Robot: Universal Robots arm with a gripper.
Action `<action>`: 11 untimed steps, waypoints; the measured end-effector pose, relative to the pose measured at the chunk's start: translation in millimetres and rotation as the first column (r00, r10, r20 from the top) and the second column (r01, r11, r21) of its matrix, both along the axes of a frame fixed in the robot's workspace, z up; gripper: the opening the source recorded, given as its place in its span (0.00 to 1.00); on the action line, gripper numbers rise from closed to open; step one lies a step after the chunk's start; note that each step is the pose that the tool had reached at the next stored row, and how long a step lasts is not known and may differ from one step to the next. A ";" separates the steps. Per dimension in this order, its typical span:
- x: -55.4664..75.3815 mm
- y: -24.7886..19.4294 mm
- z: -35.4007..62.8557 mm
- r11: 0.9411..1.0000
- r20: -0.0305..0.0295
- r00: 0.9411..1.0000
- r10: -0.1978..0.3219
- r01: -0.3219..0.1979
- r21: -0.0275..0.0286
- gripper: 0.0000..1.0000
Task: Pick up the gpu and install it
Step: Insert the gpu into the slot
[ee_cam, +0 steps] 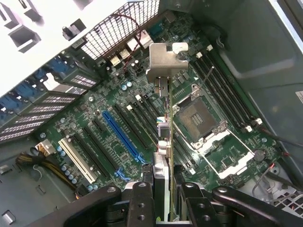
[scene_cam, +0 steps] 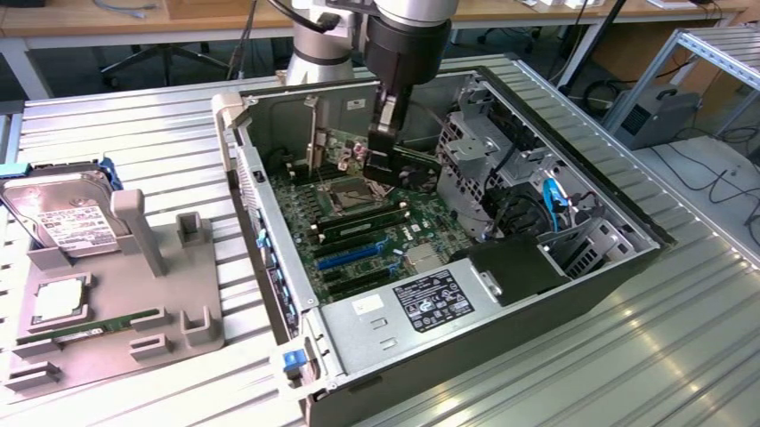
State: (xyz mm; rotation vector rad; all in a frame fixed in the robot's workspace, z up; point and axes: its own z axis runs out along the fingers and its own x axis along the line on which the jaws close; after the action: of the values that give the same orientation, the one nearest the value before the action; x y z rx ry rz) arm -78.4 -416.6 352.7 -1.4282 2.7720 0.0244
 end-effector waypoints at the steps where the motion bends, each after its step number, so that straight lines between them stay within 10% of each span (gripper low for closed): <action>1: 0.0 0.0 0.0 1.000 0.000 1.000 0.007 -0.007 0.000 0.27; 11: 0.0 0.0 0.0 0.996 0.000 0.996 0.084 -0.084 0.000 0.27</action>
State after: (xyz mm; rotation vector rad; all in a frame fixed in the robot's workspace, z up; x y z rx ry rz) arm -78.5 -416.6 352.7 -1.5436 2.7102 0.0259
